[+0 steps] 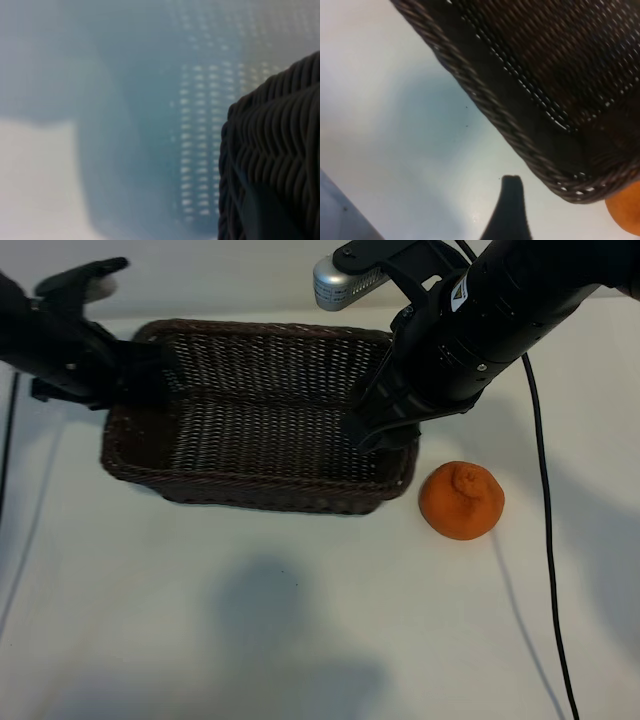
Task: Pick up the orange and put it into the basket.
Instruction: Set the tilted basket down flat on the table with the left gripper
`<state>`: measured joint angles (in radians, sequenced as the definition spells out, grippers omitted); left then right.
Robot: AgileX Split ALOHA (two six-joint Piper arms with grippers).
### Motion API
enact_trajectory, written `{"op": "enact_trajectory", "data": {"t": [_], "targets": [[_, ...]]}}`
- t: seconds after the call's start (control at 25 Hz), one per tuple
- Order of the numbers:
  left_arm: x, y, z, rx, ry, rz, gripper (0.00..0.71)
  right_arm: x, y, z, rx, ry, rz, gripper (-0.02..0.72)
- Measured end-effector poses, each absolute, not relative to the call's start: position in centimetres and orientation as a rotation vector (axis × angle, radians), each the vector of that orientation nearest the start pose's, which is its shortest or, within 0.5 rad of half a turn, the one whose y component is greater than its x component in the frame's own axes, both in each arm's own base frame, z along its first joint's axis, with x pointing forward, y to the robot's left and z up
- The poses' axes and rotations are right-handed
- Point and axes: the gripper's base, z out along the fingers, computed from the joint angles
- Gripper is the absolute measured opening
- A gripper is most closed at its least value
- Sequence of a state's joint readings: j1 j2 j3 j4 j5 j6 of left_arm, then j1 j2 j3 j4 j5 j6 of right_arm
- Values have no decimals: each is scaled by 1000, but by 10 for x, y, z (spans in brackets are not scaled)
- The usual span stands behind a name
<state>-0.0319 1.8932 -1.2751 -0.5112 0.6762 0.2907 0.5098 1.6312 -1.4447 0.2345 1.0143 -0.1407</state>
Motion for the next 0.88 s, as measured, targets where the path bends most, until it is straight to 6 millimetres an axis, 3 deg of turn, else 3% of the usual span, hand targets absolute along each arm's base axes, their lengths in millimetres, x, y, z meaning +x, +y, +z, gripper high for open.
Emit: {"op": "enact_trajectory", "data": {"t": [0.88], "targets": [[394,-33,178,-110,2689,-366,151,295,185,320,-762,2592,421,593]]}}
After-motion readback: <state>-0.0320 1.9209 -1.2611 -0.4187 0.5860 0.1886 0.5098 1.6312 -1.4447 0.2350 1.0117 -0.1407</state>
